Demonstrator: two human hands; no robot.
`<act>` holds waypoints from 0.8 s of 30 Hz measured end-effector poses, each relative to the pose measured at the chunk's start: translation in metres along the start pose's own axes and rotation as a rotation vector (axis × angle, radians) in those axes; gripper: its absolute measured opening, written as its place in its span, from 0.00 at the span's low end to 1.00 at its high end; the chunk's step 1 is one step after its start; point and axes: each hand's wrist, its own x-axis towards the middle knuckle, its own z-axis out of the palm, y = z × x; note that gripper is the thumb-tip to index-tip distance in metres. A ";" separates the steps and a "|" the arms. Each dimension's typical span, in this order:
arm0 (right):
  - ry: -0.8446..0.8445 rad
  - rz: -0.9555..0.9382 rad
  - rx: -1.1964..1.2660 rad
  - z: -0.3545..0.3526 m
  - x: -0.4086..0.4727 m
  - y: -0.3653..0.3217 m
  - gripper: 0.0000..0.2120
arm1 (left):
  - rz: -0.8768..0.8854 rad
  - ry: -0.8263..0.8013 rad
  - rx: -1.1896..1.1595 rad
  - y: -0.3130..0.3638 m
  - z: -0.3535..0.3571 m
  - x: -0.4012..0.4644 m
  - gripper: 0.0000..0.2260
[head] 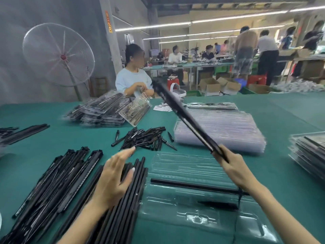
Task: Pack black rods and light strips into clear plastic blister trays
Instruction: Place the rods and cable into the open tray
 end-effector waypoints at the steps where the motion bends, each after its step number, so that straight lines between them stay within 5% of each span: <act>1: -0.032 -0.013 -0.070 -0.004 -0.005 0.005 0.08 | -0.038 0.132 -0.015 0.009 0.008 0.011 0.25; 4: -0.115 -0.044 -0.349 -0.024 -0.024 0.014 0.12 | -0.119 0.374 -0.021 0.025 0.027 0.034 0.29; 7: -0.054 -0.062 -0.574 -0.035 -0.041 0.019 0.21 | -0.229 0.255 -0.083 0.032 0.045 0.041 0.34; 10: 0.034 -0.093 -0.690 -0.032 -0.051 0.033 0.27 | -0.598 0.133 -0.638 0.045 0.064 0.040 0.31; 13: 0.117 -0.157 -0.711 -0.026 -0.059 0.042 0.17 | -0.868 0.061 -0.755 0.049 0.090 0.040 0.24; 17: 0.182 -0.220 -0.642 -0.019 -0.063 0.046 0.21 | -0.911 0.098 -0.663 0.037 0.111 0.037 0.22; 21: 0.204 -0.176 -0.391 -0.026 -0.063 0.041 0.15 | -0.828 0.043 -0.915 0.024 0.110 0.027 0.11; 24: 0.214 -0.113 -0.265 -0.033 -0.069 0.048 0.10 | -0.739 -0.001 -0.831 0.020 0.105 0.025 0.08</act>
